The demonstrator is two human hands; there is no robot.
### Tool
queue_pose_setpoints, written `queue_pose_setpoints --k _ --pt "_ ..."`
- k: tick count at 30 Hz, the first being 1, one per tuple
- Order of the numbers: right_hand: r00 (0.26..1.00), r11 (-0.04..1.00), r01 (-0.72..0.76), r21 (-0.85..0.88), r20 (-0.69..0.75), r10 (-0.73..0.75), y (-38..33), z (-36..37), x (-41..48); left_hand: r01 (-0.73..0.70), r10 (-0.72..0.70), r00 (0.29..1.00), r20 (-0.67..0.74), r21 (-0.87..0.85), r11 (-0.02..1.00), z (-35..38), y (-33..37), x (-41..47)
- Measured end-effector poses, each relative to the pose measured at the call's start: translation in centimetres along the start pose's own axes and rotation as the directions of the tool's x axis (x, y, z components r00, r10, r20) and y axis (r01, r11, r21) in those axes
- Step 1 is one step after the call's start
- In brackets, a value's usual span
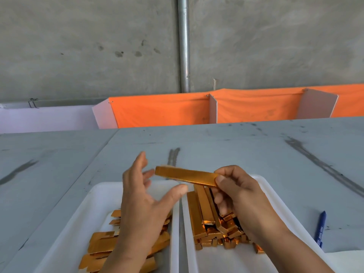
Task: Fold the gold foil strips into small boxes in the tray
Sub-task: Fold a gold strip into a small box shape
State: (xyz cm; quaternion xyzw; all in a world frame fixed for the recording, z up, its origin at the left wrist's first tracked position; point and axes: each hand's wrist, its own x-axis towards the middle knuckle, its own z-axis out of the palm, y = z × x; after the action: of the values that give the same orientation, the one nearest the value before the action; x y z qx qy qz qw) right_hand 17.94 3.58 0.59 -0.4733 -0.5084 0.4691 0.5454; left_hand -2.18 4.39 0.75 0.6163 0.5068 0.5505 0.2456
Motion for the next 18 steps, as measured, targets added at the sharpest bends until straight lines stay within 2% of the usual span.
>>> queue_pose_setpoints --k 2,4,8,10,14,16,18 --pt "0.999 0.998 -0.039 0.053 0.031 0.038 -0.1 0.2 0.0 0.15 -0.107 0.978 0.18 -0.245 0.958 -0.2 -0.3 0.2" --pt "0.996 0.998 -0.055 0.044 0.07 0.051 -0.1 0.5 -0.1 0.24 -0.109 0.938 0.328 -0.392 0.888 0.0 -0.3 0.2" --pt "0.989 0.999 -0.052 -0.005 0.139 0.052 -0.1 1.1 -0.4 0.331 -0.114 0.91 0.399 -0.532 0.78 0.4 -0.2 0.2" --pt "0.983 0.996 -0.045 -0.071 0.172 0.057 -0.1 1.3 -0.6 0.339 -0.129 0.913 0.386 -0.546 0.766 0.5 -0.4 0.2" --pt "0.966 0.972 0.016 -0.235 0.255 0.046 0.0 1.9 -1.1 0.28 -0.129 0.943 0.306 -0.523 0.805 0.4 -0.5 0.1" --pt "0.972 0.914 0.117 -0.388 0.235 -0.024 0.3 1.9 -1.1 0.213 -0.111 0.96 0.256 -0.416 0.884 0.4 -0.4 -0.2" --pt "0.966 0.82 0.243 -0.518 0.209 -0.153 0.5 1.7 -1.1 0.123 -0.078 0.976 0.201 -0.225 0.966 0.4 -0.4 -0.4"
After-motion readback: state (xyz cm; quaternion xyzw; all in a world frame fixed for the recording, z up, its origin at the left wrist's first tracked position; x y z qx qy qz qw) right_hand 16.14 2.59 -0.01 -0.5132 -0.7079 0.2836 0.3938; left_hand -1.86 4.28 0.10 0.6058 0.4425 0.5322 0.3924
